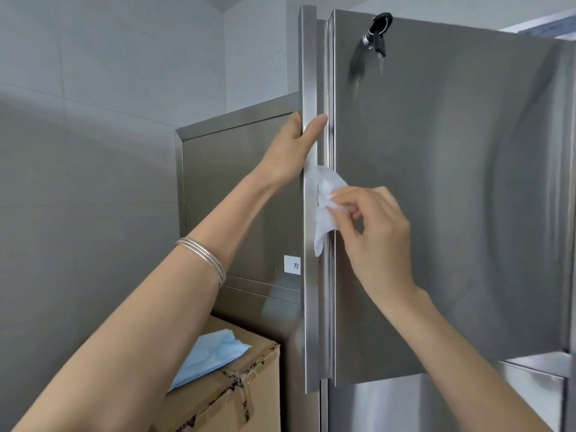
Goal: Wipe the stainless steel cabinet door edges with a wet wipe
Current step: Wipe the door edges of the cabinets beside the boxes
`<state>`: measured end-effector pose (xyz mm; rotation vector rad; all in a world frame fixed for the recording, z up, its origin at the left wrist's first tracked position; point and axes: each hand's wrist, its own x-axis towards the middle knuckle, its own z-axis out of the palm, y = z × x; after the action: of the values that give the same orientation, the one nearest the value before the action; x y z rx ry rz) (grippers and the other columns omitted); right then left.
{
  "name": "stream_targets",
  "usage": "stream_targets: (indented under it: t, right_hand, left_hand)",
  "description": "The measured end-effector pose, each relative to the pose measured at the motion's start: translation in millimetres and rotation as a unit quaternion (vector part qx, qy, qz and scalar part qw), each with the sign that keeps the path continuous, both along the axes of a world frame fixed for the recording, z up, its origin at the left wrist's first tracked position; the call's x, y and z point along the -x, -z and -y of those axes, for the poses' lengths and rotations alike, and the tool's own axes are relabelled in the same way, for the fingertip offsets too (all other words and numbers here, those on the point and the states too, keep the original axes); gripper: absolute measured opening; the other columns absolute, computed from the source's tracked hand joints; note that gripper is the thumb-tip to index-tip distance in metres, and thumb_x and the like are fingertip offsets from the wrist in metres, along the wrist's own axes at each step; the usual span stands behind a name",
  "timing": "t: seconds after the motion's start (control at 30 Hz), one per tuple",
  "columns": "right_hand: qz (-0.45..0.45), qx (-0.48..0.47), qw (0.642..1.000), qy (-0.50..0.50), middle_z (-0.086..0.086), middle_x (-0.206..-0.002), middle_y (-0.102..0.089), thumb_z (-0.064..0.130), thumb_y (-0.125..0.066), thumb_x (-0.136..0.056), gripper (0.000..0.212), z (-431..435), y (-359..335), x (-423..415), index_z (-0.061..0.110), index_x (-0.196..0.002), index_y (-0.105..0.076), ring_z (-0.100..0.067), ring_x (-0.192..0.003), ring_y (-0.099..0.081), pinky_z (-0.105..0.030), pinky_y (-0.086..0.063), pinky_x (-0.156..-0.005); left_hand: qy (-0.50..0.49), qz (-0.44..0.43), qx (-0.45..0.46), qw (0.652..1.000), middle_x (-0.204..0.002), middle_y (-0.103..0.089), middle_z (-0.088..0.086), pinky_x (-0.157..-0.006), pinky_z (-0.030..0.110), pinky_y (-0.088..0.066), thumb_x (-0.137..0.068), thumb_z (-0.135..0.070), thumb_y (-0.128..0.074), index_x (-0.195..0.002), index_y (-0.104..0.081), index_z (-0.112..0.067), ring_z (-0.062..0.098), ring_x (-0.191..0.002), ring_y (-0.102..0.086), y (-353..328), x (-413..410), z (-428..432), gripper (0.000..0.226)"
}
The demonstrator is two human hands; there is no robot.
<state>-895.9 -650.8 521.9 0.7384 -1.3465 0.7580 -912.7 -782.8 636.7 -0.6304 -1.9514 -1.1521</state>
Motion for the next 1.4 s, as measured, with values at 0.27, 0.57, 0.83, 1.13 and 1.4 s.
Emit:
stream_targets:
  t: [0.27, 0.57, 0.83, 1.13, 1.4]
  right_hand:
    - [0.100, 0.005, 0.994, 0.039, 0.001, -0.074, -0.064, 0.006, -0.079, -0.071, 0.018, 28, 61, -6, 0.005, -0.078, -0.062, -0.018, -0.073, -0.053, -0.022, -0.039, -0.058]
    - [0.107, 0.092, 0.989, 0.033, 0.004, -0.086, -0.070, 0.007, -0.071, -0.080, 0.004, 46, 64, 3, 0.009, -0.081, -0.068, -0.022, -0.070, -0.059, -0.021, -0.035, -0.058]
    - [0.154, 0.063, 0.986, -0.026, -0.004, -0.093, -0.072, -0.004, -0.065, -0.075, 0.013, 41, 123, 3, 0.004, -0.080, -0.074, -0.015, -0.079, -0.059, -0.009, -0.042, -0.075]
    - [0.194, 0.094, 0.976, -0.008, 0.003, -0.094, -0.071, -0.001, -0.063, -0.081, 0.011, 49, 224, -11, 0.004, -0.078, -0.072, -0.017, -0.070, -0.057, -0.030, -0.049, -0.062]
    - [0.185, 0.099, 0.977, -0.036, 0.004, -0.088, -0.072, -0.004, -0.069, -0.072, 0.012, 43, 145, 2, 0.008, -0.073, -0.073, -0.016, -0.070, -0.057, -0.013, -0.042, -0.064]
  left_hand:
    - [0.043, 0.052, -0.030, 0.997, -0.086, -0.030, 0.004, -0.067, 0.032, -0.028, -0.100, -0.043, -0.045, -0.096, -0.035, -0.017, 0.020, -0.077, -0.026, 40, 3, 2, 0.029]
    - [0.102, 0.119, -0.064, 0.985, -0.097, -0.051, 0.007, -0.097, 0.044, -0.045, -0.085, -0.057, -0.046, -0.101, -0.045, -0.014, 0.020, -0.091, -0.051, 79, 11, 7, 0.046]
    - [0.103, 0.142, -0.073, 0.982, -0.118, -0.059, 0.006, -0.109, 0.053, -0.037, -0.076, -0.065, -0.047, -0.112, -0.046, -0.018, 0.024, -0.112, -0.056, 87, 13, 7, 0.060]
    - [0.120, 0.149, -0.090, 0.977, -0.133, -0.059, 0.002, -0.111, 0.044, -0.037, -0.081, -0.058, -0.046, -0.122, -0.051, -0.017, 0.020, -0.125, -0.053, 87, 2, 4, 0.058]
    - [0.118, 0.133, -0.088, 0.980, -0.113, -0.053, -0.001, -0.109, 0.052, -0.037, -0.077, -0.061, -0.048, -0.109, -0.043, -0.020, 0.018, -0.107, -0.053, 87, 19, 7, 0.053]
